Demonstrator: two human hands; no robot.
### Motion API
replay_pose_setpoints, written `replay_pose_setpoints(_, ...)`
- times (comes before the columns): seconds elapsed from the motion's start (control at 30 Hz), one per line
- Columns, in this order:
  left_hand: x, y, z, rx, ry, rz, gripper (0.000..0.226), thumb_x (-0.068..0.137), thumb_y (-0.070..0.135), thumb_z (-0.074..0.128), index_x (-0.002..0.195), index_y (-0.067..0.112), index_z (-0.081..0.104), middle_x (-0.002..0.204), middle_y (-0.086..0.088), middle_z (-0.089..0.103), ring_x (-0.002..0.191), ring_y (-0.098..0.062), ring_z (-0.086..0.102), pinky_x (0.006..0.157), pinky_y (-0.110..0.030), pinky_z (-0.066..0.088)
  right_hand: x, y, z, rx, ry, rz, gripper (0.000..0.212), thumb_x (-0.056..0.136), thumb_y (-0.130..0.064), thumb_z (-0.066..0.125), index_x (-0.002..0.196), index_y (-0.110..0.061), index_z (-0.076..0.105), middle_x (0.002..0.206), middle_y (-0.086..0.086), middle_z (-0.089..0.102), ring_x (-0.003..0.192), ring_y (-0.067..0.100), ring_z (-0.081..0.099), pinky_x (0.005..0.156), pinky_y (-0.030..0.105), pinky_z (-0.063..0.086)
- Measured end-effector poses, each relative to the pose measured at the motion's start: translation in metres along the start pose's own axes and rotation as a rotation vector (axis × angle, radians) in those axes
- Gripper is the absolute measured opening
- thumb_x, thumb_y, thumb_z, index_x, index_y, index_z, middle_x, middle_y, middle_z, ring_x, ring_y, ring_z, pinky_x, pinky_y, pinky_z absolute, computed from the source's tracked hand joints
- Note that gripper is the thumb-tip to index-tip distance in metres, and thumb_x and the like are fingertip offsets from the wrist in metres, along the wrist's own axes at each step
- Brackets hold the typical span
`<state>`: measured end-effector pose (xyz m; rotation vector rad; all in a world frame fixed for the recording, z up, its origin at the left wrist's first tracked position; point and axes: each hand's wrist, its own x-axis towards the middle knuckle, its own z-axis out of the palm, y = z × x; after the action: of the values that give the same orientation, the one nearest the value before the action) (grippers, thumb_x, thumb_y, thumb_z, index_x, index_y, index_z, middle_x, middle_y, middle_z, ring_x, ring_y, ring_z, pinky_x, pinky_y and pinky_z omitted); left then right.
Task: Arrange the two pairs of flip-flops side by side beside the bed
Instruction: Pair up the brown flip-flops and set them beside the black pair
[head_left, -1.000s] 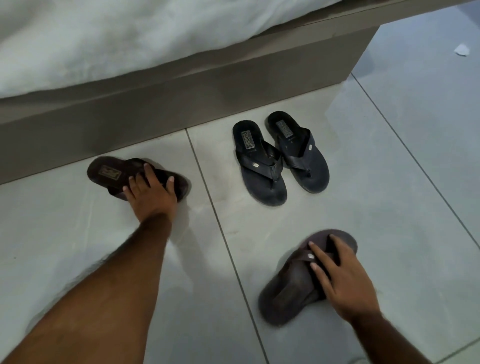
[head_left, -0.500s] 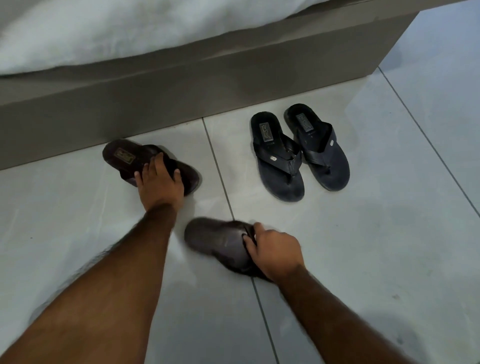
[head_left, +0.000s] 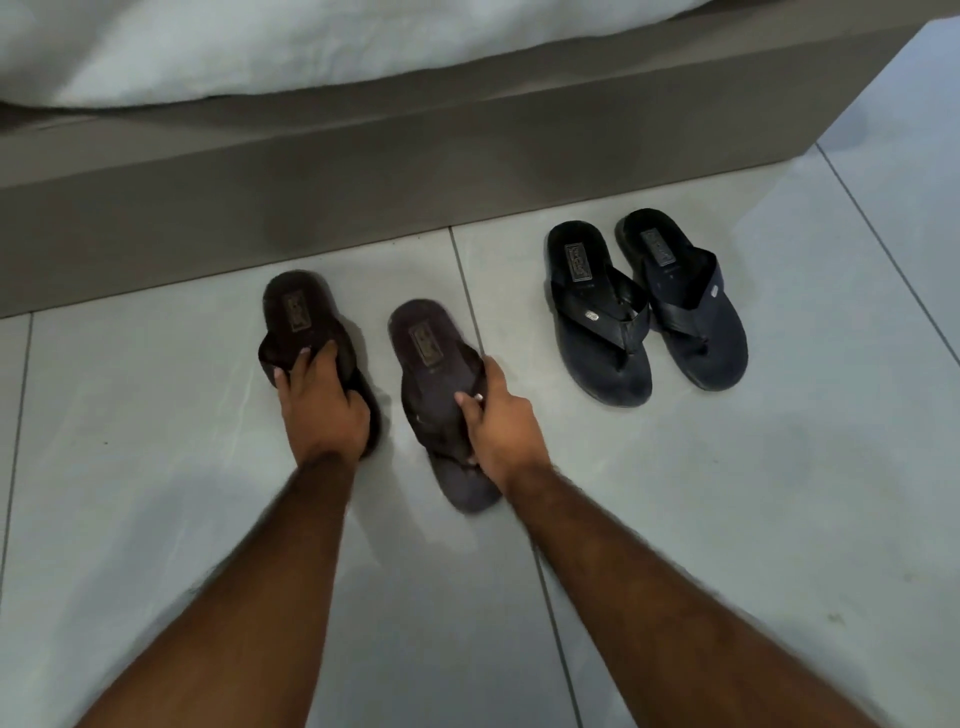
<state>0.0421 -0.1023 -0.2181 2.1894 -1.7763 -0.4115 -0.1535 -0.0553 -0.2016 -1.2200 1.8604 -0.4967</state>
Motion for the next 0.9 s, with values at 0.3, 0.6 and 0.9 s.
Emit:
replay_pose_setpoints(0.3,-0.03,0.014,0.014,-0.098,0.031,-0.024,0.067,0.08,-0.004,0.047,0.145,0.012,0.047,0.152,-0.017,0.046,0.15,-0.03,0.028,0.128,-0.044,0.008,0.027,-0.035,0.012,-0.114,-0.149,-0.13,0.096,0.091,-0.033,0.07,0.161,-0.026,0.005,0.136,0.017,0.06,0.12,0.035,0.06,0.107,0.044,0.048)
replay_pose_setpoints(0.6,0.017,0.002,-0.002,-0.119,-0.066,0.028,0.068,0.083,-0.009,0.045,0.149,0.006,0.041,0.155,-0.022,0.04,0.152,-0.033,0.023,0.128,-0.046,0.002,0.067,-0.063,0.022,-0.401,-0.217,-0.214,0.104,0.09,-0.048,0.067,0.161,-0.016,-0.002,0.135,0.024,0.059,0.117,0.038,0.06,0.092,0.044,0.049)
replay_pose_setpoints(0.9,0.034,-0.014,-0.007,-0.08,-0.082,0.066,0.07,0.082,-0.005,0.049,0.15,0.008,0.04,0.153,-0.021,0.043,0.148,-0.035,0.032,0.126,-0.048,0.009,0.069,-0.068,0.036,-0.401,-0.256,-0.283,0.103,0.093,-0.047,0.064,0.16,-0.007,-0.002,0.144,0.028,0.048,0.121,0.043,0.054,0.096,0.044,0.045)
